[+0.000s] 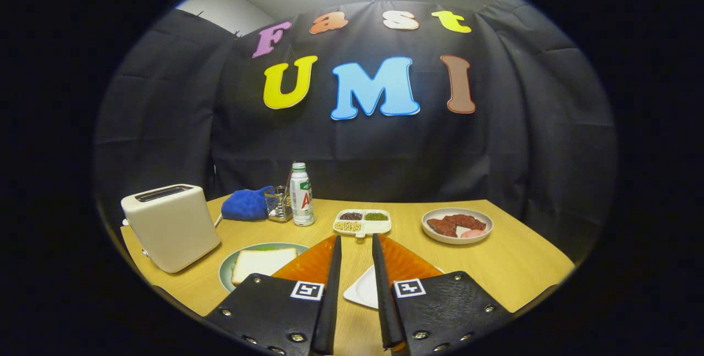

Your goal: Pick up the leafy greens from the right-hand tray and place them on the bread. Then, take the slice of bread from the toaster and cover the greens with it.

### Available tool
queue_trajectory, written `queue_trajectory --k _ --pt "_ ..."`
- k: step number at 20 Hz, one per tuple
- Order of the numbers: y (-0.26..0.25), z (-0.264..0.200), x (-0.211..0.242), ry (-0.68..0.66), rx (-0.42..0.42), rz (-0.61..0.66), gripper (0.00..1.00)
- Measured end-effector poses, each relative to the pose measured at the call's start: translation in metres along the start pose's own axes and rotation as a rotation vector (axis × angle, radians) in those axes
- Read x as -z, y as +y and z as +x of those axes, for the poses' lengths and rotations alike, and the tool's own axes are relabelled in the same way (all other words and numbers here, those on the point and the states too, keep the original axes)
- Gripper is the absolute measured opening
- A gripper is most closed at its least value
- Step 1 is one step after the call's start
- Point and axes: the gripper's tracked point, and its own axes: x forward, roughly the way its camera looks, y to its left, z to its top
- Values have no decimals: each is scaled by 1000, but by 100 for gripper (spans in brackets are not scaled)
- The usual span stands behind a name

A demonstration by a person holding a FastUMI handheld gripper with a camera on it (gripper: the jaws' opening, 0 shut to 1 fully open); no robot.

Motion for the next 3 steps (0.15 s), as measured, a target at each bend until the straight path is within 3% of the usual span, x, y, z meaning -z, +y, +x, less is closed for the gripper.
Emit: queue_trajectory --k 3 --pt "-27 -15 -21 -96 -49 -56 32"
